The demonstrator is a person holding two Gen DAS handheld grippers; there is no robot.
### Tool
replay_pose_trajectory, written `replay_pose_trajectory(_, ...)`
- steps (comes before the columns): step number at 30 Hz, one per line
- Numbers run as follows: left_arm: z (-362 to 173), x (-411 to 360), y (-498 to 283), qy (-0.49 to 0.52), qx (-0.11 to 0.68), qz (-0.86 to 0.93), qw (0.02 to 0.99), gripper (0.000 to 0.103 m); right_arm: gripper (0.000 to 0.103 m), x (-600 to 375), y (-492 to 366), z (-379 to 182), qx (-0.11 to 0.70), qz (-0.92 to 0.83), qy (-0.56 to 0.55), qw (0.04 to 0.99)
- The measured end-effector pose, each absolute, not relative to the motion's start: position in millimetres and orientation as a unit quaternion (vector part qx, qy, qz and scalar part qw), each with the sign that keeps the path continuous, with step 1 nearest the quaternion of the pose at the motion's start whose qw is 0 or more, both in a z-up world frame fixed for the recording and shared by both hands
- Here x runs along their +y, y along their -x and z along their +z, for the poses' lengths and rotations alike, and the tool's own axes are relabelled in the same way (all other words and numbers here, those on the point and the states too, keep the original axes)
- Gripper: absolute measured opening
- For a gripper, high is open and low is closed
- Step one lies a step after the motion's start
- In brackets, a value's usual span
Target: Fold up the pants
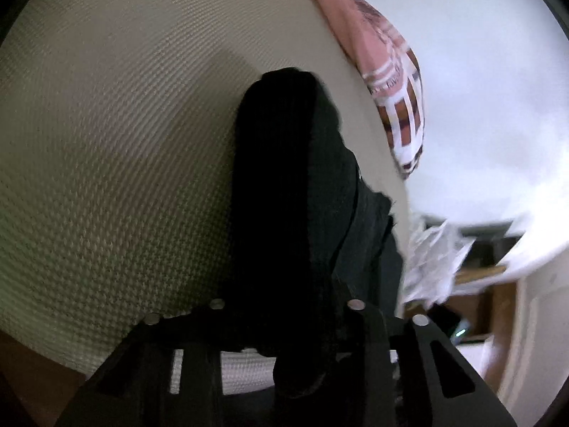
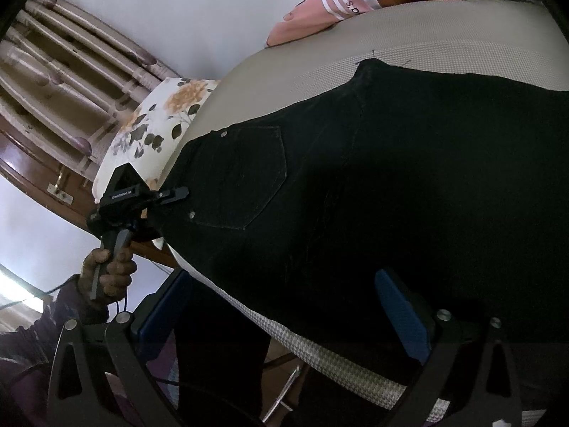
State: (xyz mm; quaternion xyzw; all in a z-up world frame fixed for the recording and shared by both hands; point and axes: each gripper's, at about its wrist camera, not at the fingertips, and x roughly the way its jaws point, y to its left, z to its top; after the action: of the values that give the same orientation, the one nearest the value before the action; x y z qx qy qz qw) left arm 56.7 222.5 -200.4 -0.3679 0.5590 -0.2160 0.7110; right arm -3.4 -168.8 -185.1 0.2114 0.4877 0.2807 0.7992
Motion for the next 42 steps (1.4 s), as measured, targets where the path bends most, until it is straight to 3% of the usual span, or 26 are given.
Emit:
replay_pose_trajectory(6,-167.3,203.3,-52.4,0.315,0.531,-0.208,0.758,0.024,0.102,-169.4,0.9,-185.0,0.486,0.277,-0.217,0.8)
replay_pose_trajectory(17,-105.7,165.5,-47.2,0.355,0.482,-0.282,0.75,0.024,0.102,-221.8,6.0,-164.9,0.439,0.258,-0.274,0.816)
replay_pose_trajectory(25,-49.4,23.9,-47.2,0.333,0.465,-0.436,0.695,0.024,0.102,-294.7,27.4,-162.0,0.412,0.237,-0.321,0.819)
replay_pose_trajectory(32,-88.6,-108.3,-68.8,0.311,0.512,-0.497,0.628,0.024,0.102,-342.0,57.3,-164.1,0.388,0.253,-0.346,0.816)
replay_pose_trajectory(42,-152.1,-189.2,-65.9,0.253,0.589,-0.485,0.594,0.027,0.102,-372.1,69.3,-177.7,0.371,0.258,-0.356,0.818)
